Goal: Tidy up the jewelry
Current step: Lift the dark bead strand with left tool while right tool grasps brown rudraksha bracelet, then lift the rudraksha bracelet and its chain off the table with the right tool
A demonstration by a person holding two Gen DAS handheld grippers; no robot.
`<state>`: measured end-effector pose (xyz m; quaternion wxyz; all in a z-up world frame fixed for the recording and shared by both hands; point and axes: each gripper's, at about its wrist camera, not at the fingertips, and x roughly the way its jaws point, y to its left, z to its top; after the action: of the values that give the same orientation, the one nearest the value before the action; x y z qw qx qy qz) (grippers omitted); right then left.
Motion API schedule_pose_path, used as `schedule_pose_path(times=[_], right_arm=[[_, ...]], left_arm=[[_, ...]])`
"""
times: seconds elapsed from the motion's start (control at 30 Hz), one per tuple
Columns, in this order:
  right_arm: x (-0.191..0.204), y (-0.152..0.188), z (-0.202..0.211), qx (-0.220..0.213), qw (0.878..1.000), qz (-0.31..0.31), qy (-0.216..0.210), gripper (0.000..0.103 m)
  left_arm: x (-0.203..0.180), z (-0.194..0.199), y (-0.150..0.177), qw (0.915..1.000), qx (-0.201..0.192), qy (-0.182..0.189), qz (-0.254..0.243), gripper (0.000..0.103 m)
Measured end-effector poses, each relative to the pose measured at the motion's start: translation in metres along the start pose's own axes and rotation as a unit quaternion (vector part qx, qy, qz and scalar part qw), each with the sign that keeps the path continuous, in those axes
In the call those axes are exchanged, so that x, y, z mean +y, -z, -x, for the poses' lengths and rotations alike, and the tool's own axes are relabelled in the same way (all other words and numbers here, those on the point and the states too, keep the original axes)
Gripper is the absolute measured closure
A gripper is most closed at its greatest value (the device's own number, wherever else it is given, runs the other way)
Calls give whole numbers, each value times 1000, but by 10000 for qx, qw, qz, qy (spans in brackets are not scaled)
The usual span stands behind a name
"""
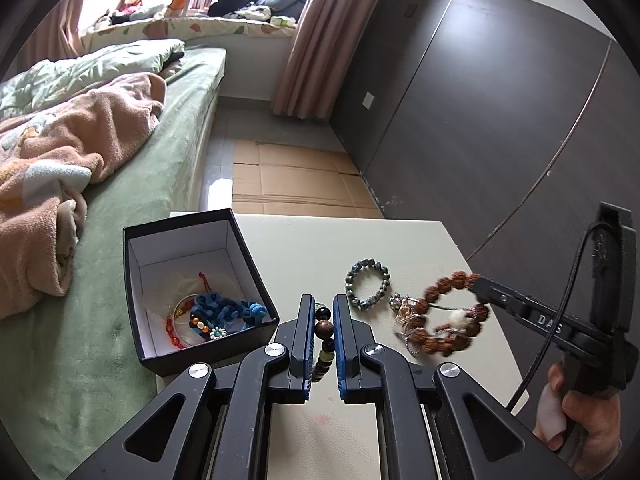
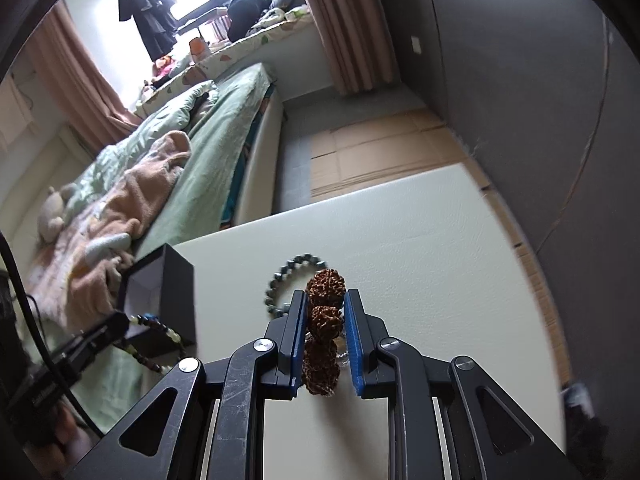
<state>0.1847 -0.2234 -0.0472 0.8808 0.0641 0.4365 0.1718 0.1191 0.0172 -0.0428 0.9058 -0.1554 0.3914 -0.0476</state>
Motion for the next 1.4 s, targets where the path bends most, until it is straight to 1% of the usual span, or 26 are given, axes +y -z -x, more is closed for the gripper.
schedule_pose_path(times=[0.1,0.13,0.17,0.2,0.23,0.3,0.33,0.43,0.53,0.63,0.7,0.73,0.8,0.83,0.87,0.9,0.93,1.0,1.1,1.23,1.3,1.4], right_arm=[[2,1,11,-144,9989,185,410,83],[2,1,12,-154,9985,213,473,83],[2,1,10,-98,9989,201,417,83],[0,2,6,45,9995,172,262,83],[-1,4,-5,301,9995,94,7,83],[-6,8,-21,593,9976,-145,-313,83],[-9,10,-32,812,9955,-260,-407,83],[-7,14,-49,986,9943,-257,-304,83],[-3,17,-58,1117,9927,-246,-378,83],[3,23,-68,1319,9908,-136,-275,83],[6,25,-79,1536,9878,-109,-214,70],[9,27,-80,1511,9883,-55,-176,65],[12,26,-82,1526,9882,80,-90,65],[12,25,-81,1477,9890,73,-99,69],[10,24,-78,1368,9905,29,-117,83],[10,22,-75,1274,9918,13,-135,83],[9,20,-70,1169,9931,33,-56,83],[7,13,-57,825,9964,60,161,83],[-3,7,-45,566,9977,4,366,83],[-17,4,-51,568,9952,27,797,83],[-23,2,-54,600,9952,-58,767,83],[-25,-2,-50,515,9958,-130,741,83]], left_arm=[[0,1,-1,10000,-11,11,4,94],[0,1,0,10000,-11,18,3,94],[-1,1,0,10000,-12,21,-1,94],[-1,1,0,10000,-9,20,-4,94],[-1,0,0,10000,-1,19,-5,94],[0,-1,0,10000,15,14,-2,94],[1,-1,-1,10000,17,9,8,94],[4,-1,-2,10000,18,4,48,94],[6,-1,-3,10000,26,1,72,94],[6,0,-3,10000,33,-1,82,94],[6,0,-3,10000,43,-1,89,94],[6,1,-2,9999,45,0,90,94],[6,1,-2,10000,46,-5,88,94],[6,1,-2,10000,48,-7,87,94],[7,1,-2,9999,50,-8,88,94],[6,1,-2,10000,50,-9,86,94],[7,1,-2,10000,54,-16,82,94],[7,2,-1,9999,60,-29,77,94],[7,2,1,9999,78,-50,56,94],[5,1,2,9999,107,-49,28,94],[4,0,2,9999,115,-50,15,94],[5,0,2,9999,116,-61,14,94]])
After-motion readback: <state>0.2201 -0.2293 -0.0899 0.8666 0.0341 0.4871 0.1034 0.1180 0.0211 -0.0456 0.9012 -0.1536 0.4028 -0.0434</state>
